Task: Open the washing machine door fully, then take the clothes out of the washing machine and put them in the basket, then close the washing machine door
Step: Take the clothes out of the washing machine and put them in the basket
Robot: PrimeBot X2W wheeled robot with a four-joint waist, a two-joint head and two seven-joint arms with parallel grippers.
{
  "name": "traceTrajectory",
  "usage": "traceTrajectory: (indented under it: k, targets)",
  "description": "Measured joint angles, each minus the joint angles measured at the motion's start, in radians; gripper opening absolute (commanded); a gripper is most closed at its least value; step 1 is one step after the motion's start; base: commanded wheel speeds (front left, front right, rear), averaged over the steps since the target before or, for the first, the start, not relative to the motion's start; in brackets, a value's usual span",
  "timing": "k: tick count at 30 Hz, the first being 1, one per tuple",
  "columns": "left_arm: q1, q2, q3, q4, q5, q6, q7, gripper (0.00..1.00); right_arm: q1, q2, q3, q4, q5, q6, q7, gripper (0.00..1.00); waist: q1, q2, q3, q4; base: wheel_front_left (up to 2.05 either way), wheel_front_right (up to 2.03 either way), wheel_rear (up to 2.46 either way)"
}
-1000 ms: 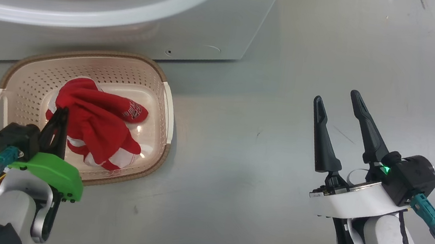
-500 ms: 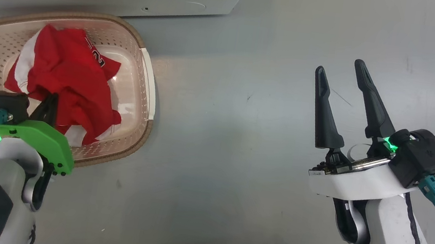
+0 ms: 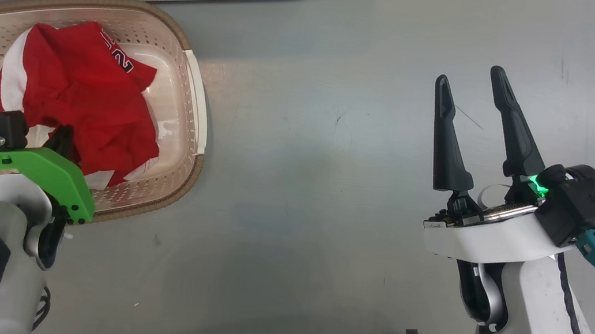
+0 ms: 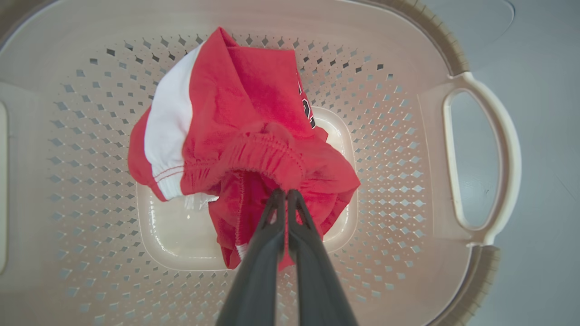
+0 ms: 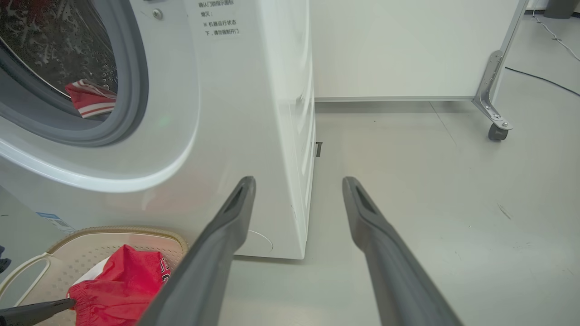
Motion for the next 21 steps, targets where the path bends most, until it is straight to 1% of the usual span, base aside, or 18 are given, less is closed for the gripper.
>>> traceTrajectory:
  k: [2,3,4,6,7,9,10,12,21]
  targets:
    - [-0.015,-0.003,0.002,0.017,-0.017,-0.008,0.000,0.00,-0.004,0.000,-0.001,0.002,0.000,0.000,0.000,1.00,0.0000,0.0000,0.001,0.002,0.00,0.00,0.00]
    - [-0.021,-0.004,0.002,0.024,-0.017,-0.009,-0.001,0.05,-0.006,0.000,-0.001,0.004,0.000,0.000,0.000,1.00,0.0000,0.0000,0.002,0.003,0.00,0.00,0.00]
    - [-0.026,-0.006,0.002,0.033,-0.017,-0.010,-0.002,0.44,-0.007,0.000,-0.001,0.007,0.000,0.000,0.000,1.00,0.0000,0.0000,0.001,0.005,0.00,0.00,0.00]
    - [-0.032,-0.009,0.001,0.051,-0.016,-0.014,-0.013,0.91,-0.009,0.000,-0.003,0.013,0.000,0.000,0.000,1.00,0.0000,0.0000,-0.002,0.008,0.00,0.00,0.00]
    - [-0.032,-0.010,0.001,0.058,-0.016,-0.017,-0.020,1.00,-0.009,0.000,-0.003,0.016,0.000,0.000,0.000,1.00,0.0000,0.0000,-0.005,0.009,0.00,0.00,0.00]
    - [-0.032,-0.015,0.001,0.071,-0.016,-0.019,-0.037,1.00,-0.009,0.000,-0.006,0.018,0.000,-0.001,0.000,1.00,0.0000,0.0000,-0.013,0.012,0.00,0.00,0.00]
    - [-0.033,-0.017,-0.003,0.080,-0.016,-0.020,-0.054,1.00,-0.009,0.000,-0.010,0.023,0.000,-0.007,0.000,1.00,0.0001,0.0000,-0.022,0.016,0.00,0.00,0.00]
    - [-0.033,-0.018,-0.006,0.089,-0.014,-0.027,-0.074,1.00,-0.009,0.000,-0.014,0.028,0.000,-0.007,0.000,1.00,0.0000,0.0000,-0.033,0.020,0.00,0.00,0.00]
    - [-0.032,-0.022,-0.019,0.107,0.006,-0.028,-0.186,1.00,-0.008,-0.001,-0.041,0.057,-0.005,-0.007,0.000,1.00,0.0000,0.0000,-0.094,0.039,0.00,0.00,0.00]
